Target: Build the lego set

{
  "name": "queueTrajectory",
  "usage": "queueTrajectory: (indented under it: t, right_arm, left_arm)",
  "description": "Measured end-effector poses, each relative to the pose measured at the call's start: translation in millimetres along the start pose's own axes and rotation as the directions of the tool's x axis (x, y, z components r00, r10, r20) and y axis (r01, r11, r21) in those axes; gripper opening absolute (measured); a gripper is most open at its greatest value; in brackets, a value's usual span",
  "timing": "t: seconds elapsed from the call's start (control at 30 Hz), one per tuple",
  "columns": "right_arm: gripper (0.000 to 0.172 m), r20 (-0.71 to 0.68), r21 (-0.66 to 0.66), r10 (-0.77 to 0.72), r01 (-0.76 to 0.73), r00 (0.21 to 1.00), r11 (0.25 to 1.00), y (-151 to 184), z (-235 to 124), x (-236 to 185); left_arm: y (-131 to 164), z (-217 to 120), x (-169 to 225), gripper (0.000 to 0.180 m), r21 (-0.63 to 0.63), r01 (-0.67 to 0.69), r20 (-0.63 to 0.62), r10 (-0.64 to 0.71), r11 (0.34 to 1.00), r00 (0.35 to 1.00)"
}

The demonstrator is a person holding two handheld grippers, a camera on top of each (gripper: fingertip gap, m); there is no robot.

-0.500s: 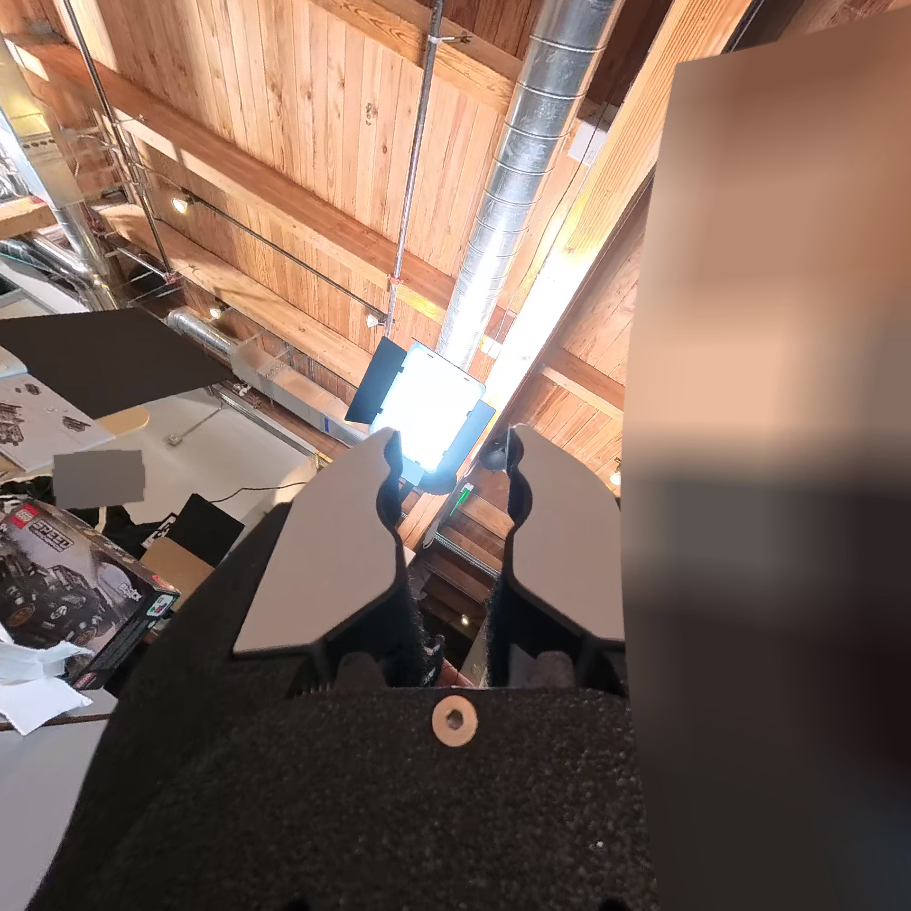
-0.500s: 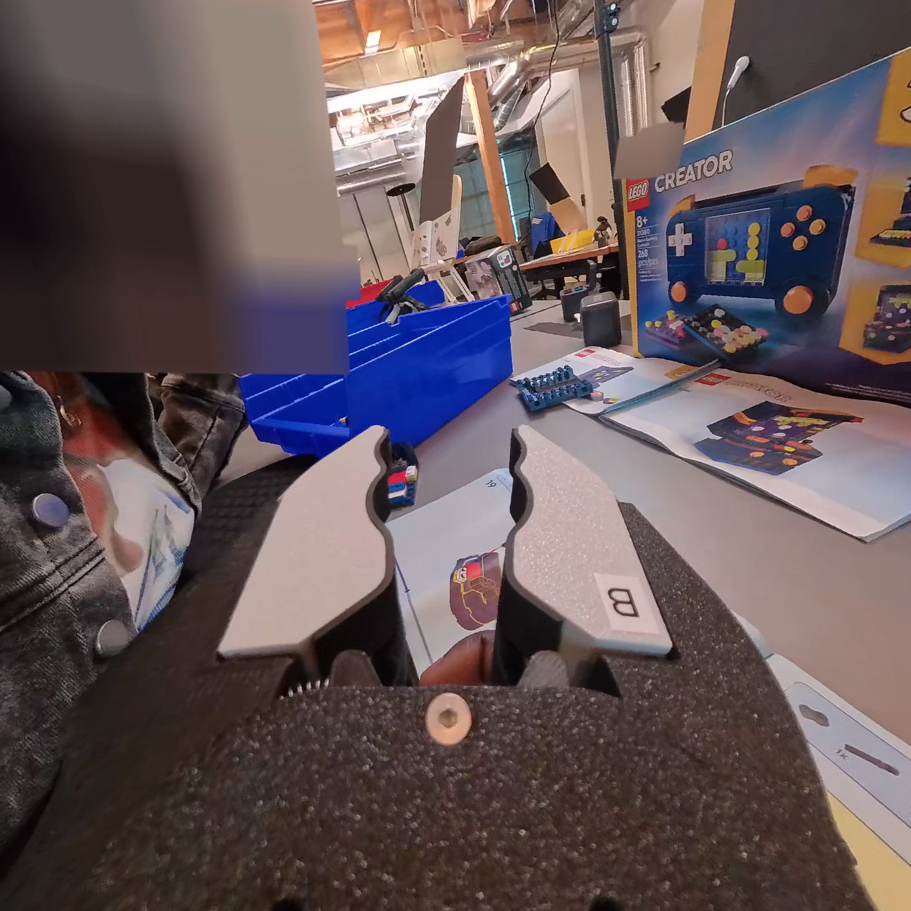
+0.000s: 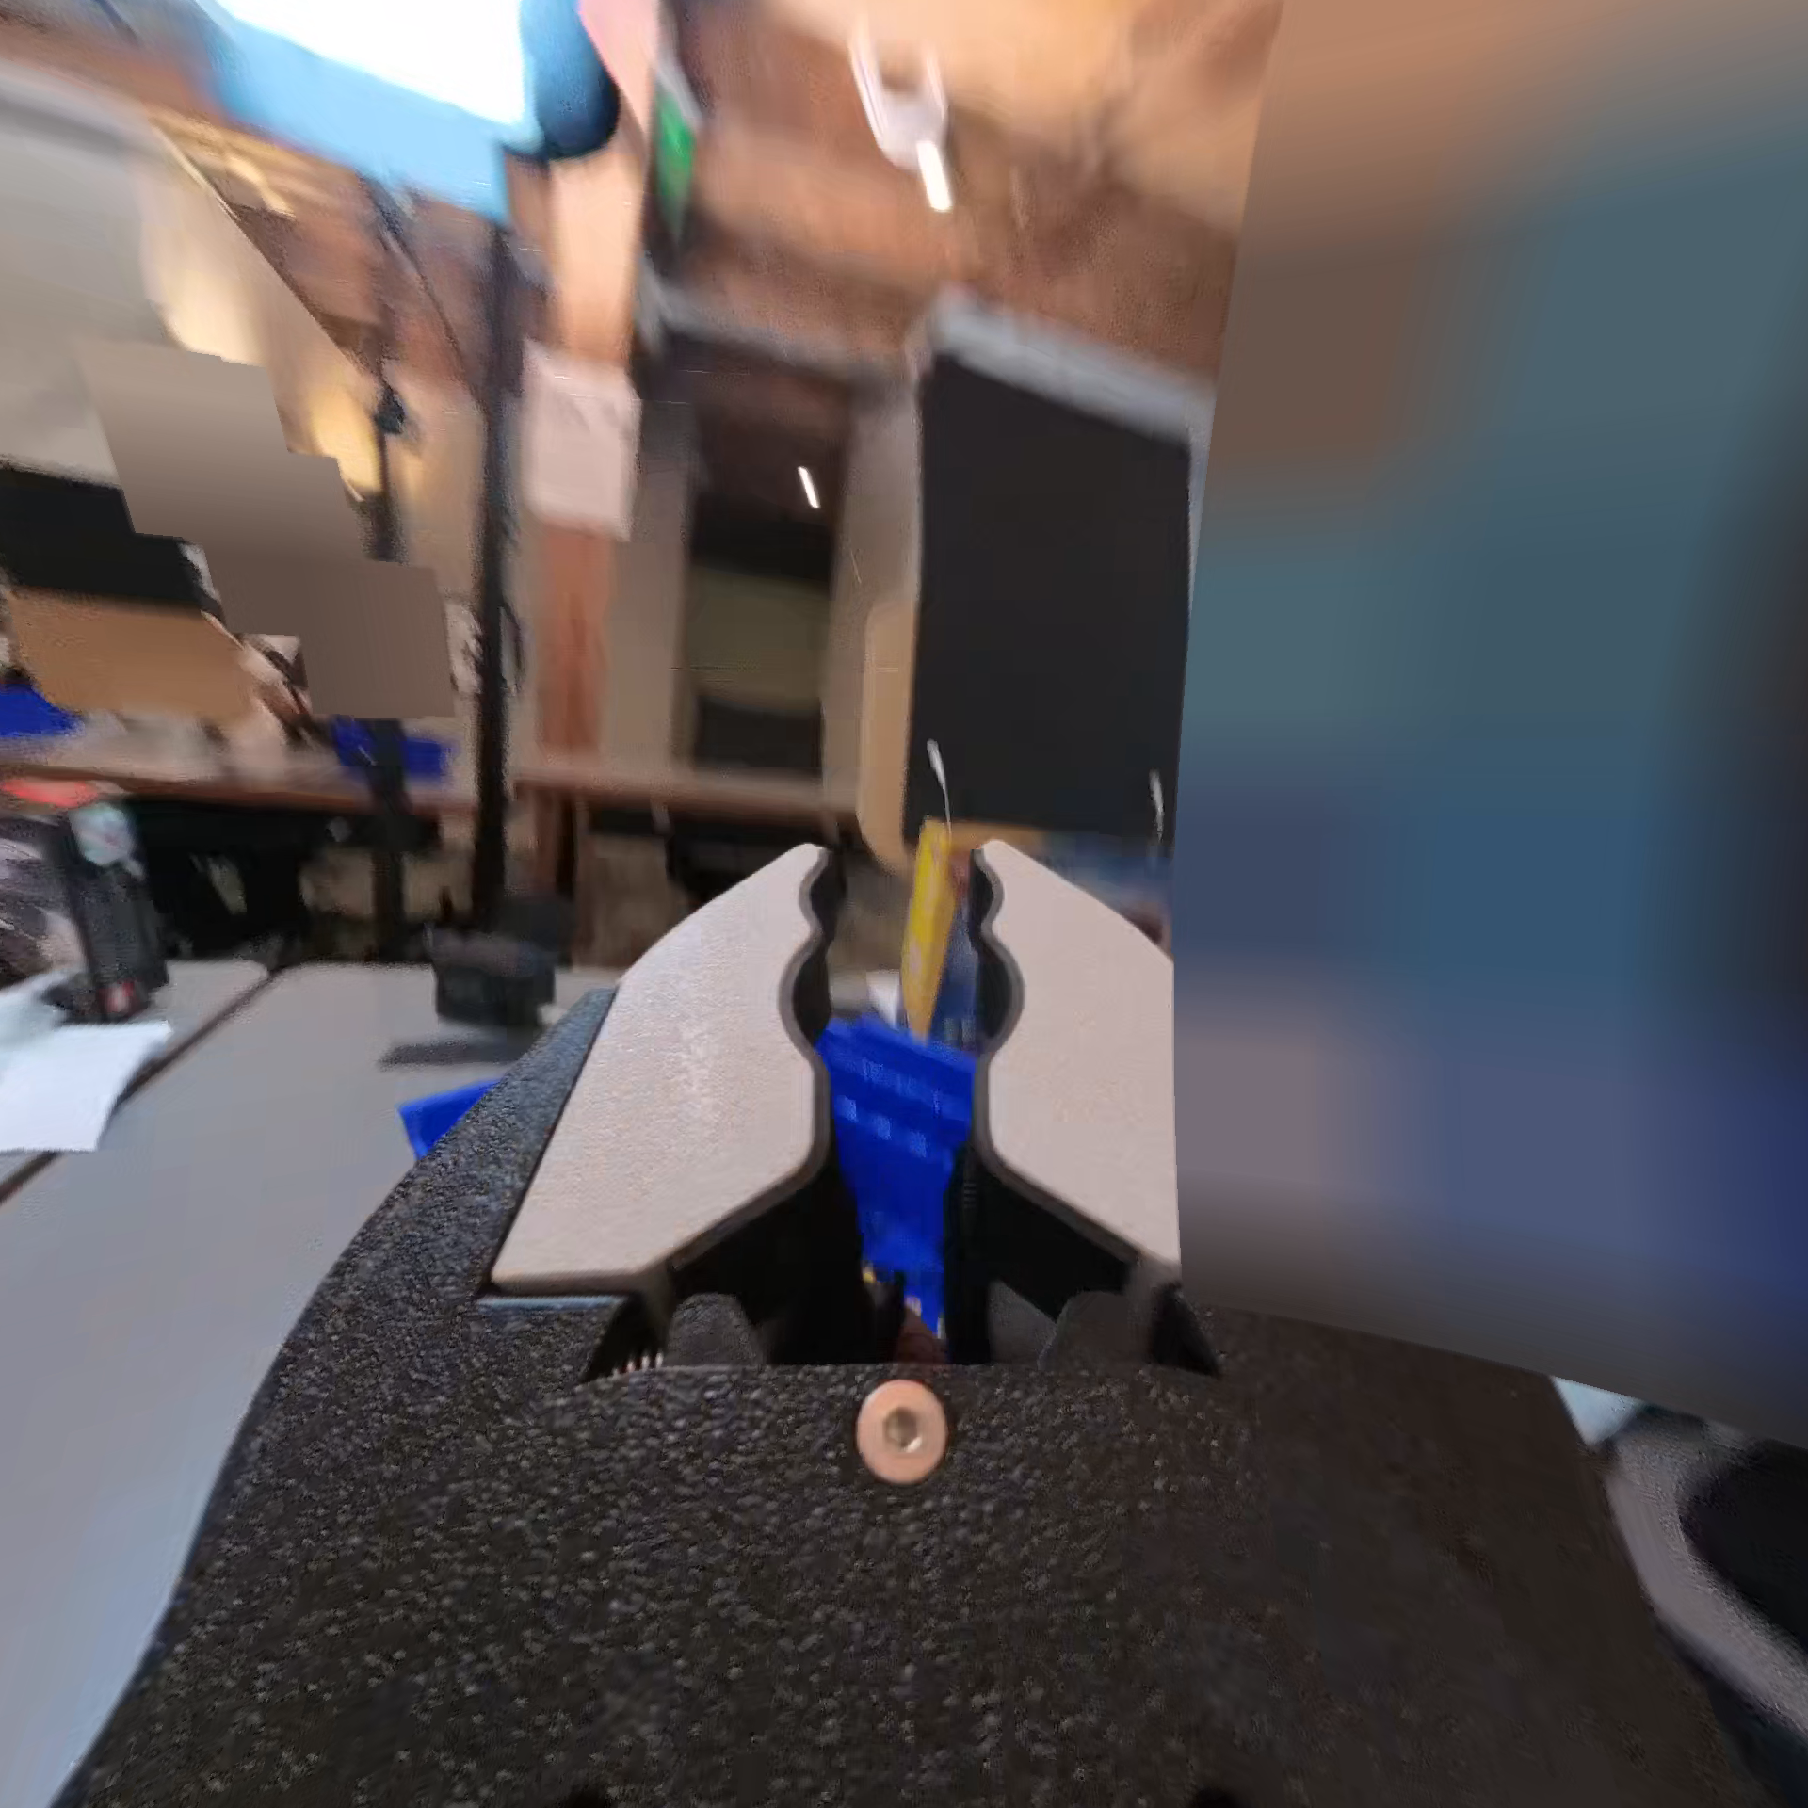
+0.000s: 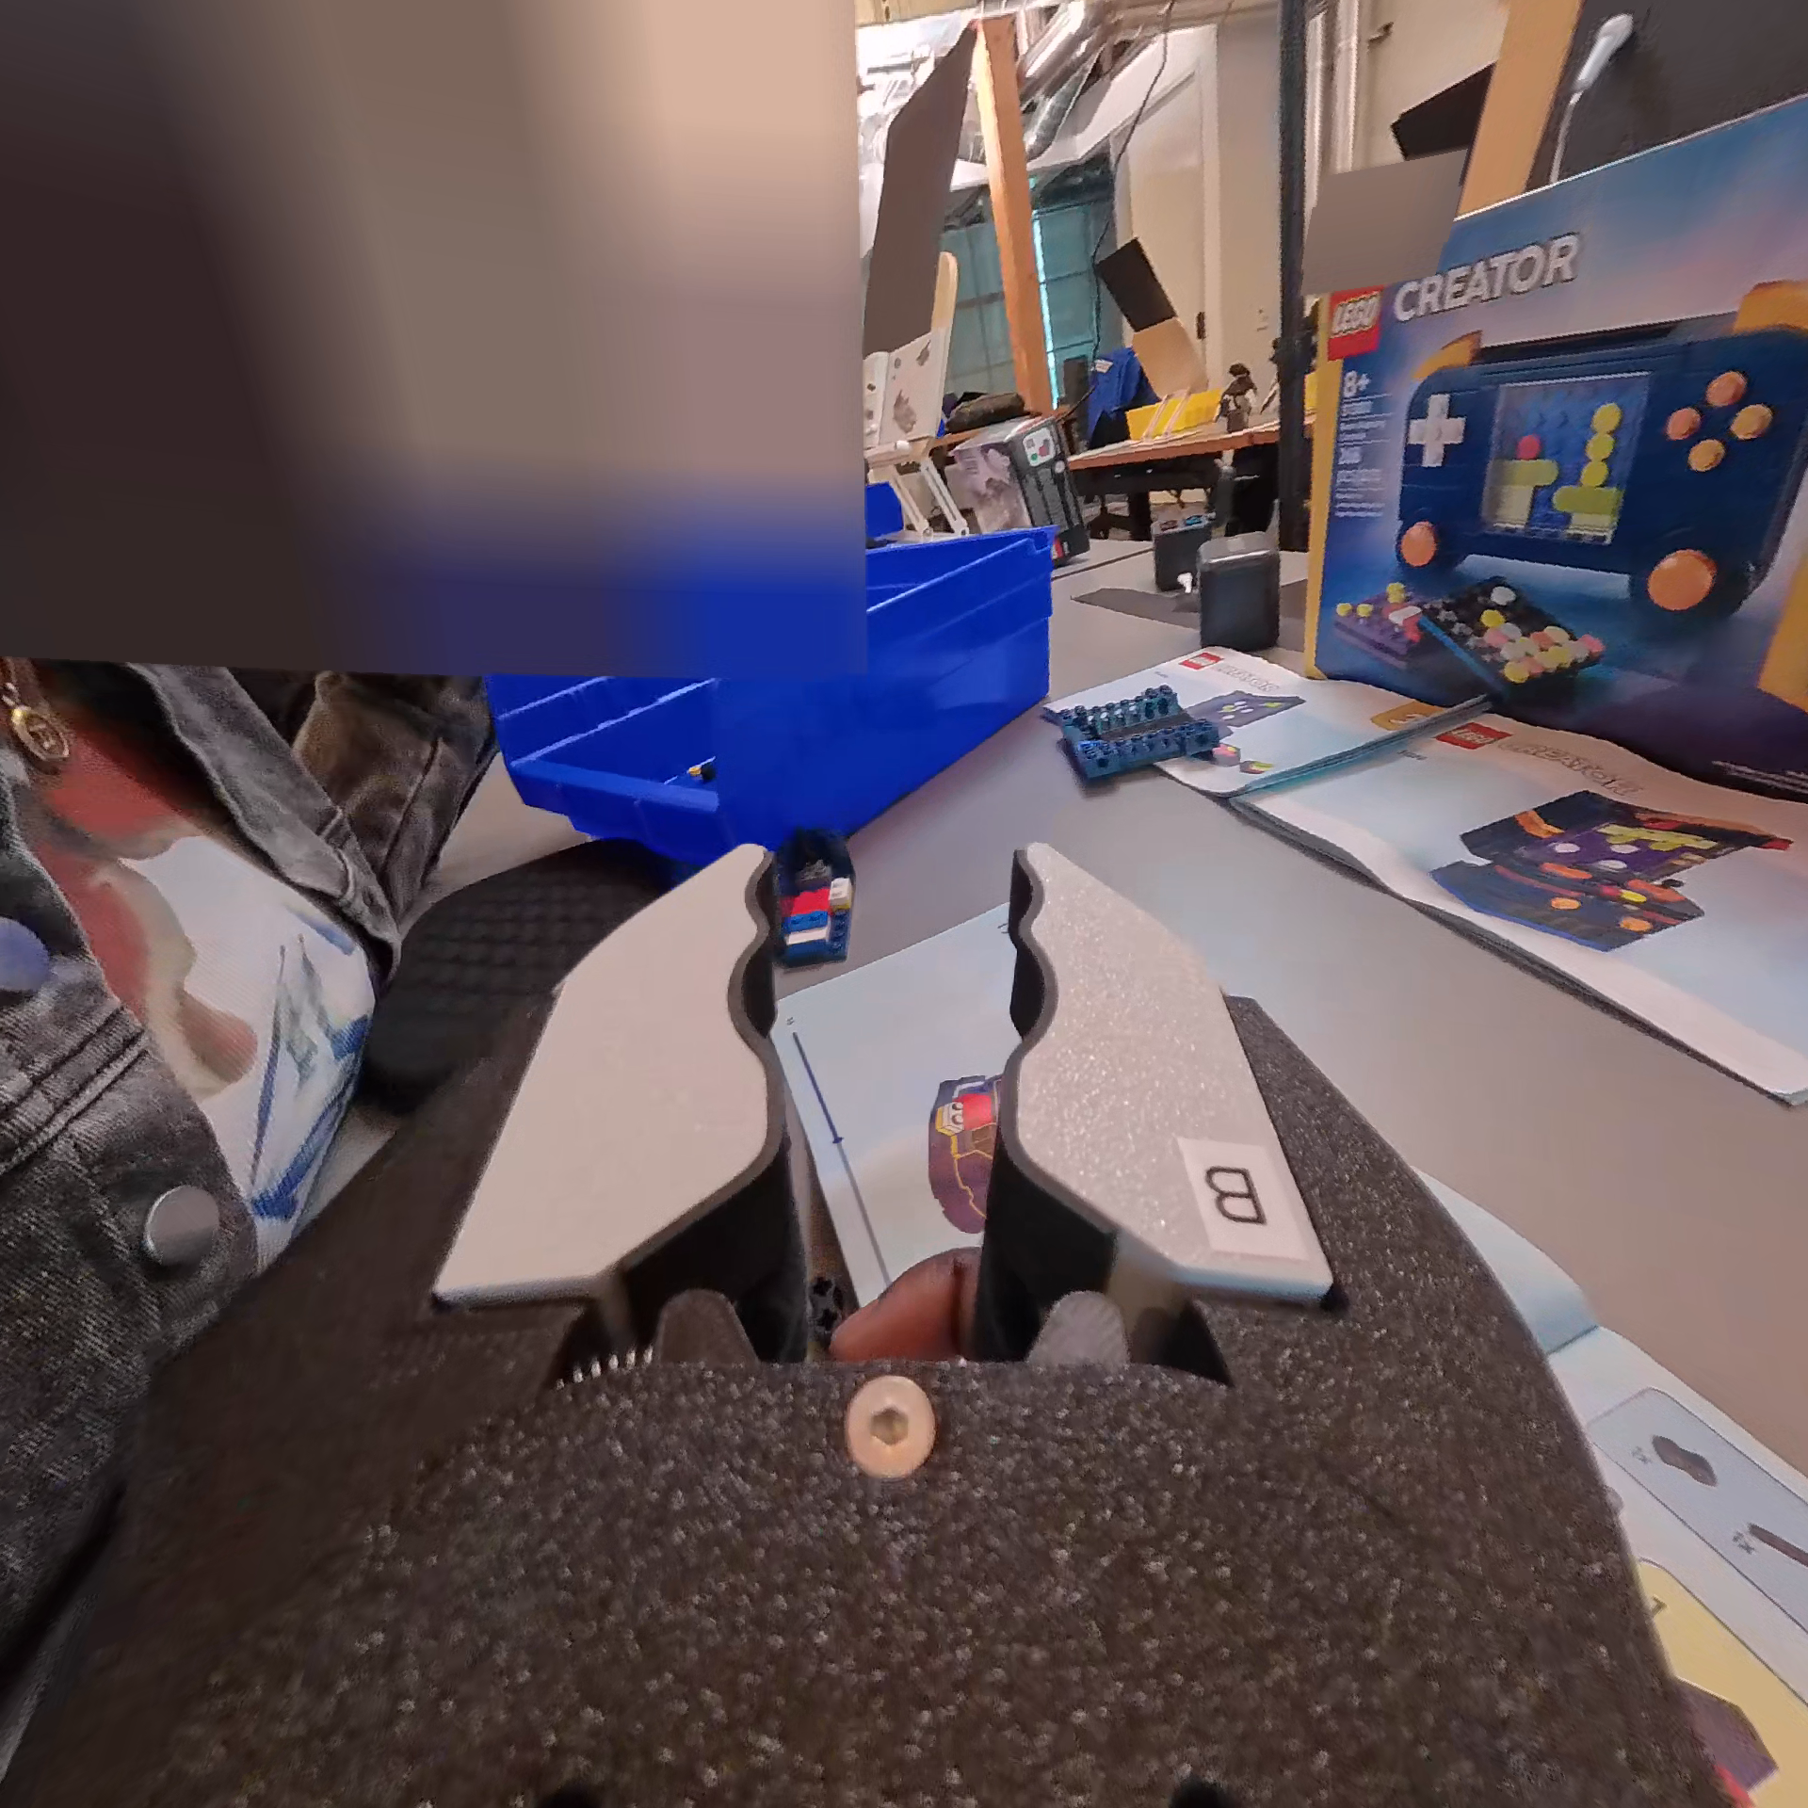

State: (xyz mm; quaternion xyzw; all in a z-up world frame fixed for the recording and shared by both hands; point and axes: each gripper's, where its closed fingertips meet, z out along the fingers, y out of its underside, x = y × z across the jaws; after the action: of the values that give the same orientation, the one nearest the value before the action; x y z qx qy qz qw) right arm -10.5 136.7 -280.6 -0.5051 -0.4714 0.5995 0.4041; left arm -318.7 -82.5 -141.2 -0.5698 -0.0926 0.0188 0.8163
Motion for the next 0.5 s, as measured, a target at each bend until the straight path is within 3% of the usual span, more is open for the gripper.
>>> queueTrajectory:
  t: [0.07, 0.1, 0.17, 0.23, 0.33, 0.4, 0.43, 0.5]
  right_arm:
    - [0.045, 0.016, -0.011, -0.017, 0.017, 1.0, 1.0, 0.1, 0.9, -5.4]
    - [0.045, 0.029, -0.018, -0.022, 0.022, 0.999, 1.0, 0.3, 1.4, -8.5]
    - [0.045, 0.065, -0.033, -0.03, 0.032, 0.997, 0.999, 1.0, 3.1, -15.7]
    - [0.045, 0.089, -0.044, -0.051, 0.055, 0.995, 0.998, 0.9, 4.3, -22.7]
    - [0.045, 0.101, -0.053, -0.101, 0.106, 0.99, 0.993, 0.2, 3.8, -31.0]
    - [0.045, 0.104, -0.051, -0.114, 0.12, 0.988, 0.991, -1.2, 2.2, -34.0]
    - [0.045, 0.108, -0.045, -0.113, 0.119, 0.988, 0.992, -2.5, 1.3, -35.4]
    - [0.045, 0.114, -0.032, -0.107, 0.111, 0.988, 0.993, -5.5, 0.3, -37.0]
  left_arm:
    - [28.5, 19.1, 11.8, 0.016, -0.289, -0.113, -0.104, 0.086, 0.951, 0.991]
    - [49.6, 24.0, 17.5, 0.014, -0.466, -0.196, -0.205, 0.11, 0.863, 0.973]
    - [90.9, 20.7, 22.7, 0.013, -0.733, -0.332, -0.394, 0.028, 0.594, 0.919]
    - [119.7, 22.7, 20.2, 0.011, -0.826, -0.423, -0.48, -0.072, 0.372, 0.874]
    - [161.4, 12.0, 13.9, 0.01, -0.815, -0.579, -0.575, -0.183, 0.041, 0.797]
    - [185.0, 0.5, -0.9, 0.01, -0.67, -0.728, -0.705, -0.183, -0.146, 0.685]
    - [194.3, -1.5, -5.3, 0.011, -0.584, -0.791, -0.77, -0.184, -0.184, 0.611]
    - [207.1, -6.2, -2.0, 0.012, -0.467, -0.864, -0.836, -0.227, -0.188, 0.501]
